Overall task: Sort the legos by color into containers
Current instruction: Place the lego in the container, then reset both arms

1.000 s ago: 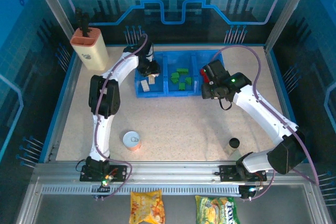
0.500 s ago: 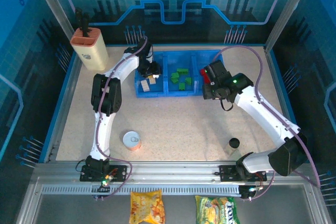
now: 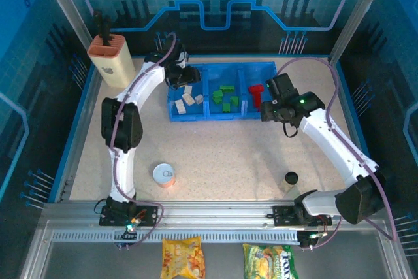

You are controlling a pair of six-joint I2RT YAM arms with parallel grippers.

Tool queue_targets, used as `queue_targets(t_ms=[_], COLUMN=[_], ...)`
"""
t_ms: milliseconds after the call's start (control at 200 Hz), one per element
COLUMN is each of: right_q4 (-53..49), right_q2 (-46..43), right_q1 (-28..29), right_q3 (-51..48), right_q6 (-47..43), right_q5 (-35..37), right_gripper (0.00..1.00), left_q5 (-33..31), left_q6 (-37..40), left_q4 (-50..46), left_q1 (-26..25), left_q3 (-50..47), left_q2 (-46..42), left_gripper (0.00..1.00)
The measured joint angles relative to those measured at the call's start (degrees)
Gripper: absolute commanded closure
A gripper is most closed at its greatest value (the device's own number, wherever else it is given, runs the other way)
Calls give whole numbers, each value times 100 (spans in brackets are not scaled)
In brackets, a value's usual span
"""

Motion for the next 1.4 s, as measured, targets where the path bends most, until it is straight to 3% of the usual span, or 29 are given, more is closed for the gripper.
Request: queue_targets(t_ms=[145,180,205,255,305,600,830,1071,1241,1401], right_q4=[273,343,402,522,669,1947,3635,5713,7318,8006], right_q2=[-125,-153,-168,-197,-225,-468,-669,-627,-251,151], right_q1=[-348,-459,-542,-715,-883,-1631,-2347,-2424,-2422,-2398], right_q3=[-293,-378,-437,-560,-693,-1818,-3115,-4350,-4734,-4754], right_q6=[-243,-310,-319,-457,-501,-916,-1097,-1449,-1574,-1801], right_q5=[9,20,24,28,33,190,365,70,-334,-597], right_gripper=[12,4,0,0,0,0,0,0,1,2], left_q5=[-234,-304,-343,-437,-529,-1298,-2326,-3023,-3023,-2817], left_q6=[81,109,144,127,199,273,435,1010,1462,1818], left_q4=[210,264,304,393,481,1307,2540,4299,5801,6693], left_q1=[7,13,22,52,98,581,669,671,671,682], left_q3=[-752,-953,-1093,-1410,-1707,-3842,-5827,-7263,-7982,-8146], left_q2=[-813,-999,-1132,-1399,-1648,-3134,-4050,-4177,-4037,-3845], left_gripper=[27,24,21,8,1,1,1,1,1,1])
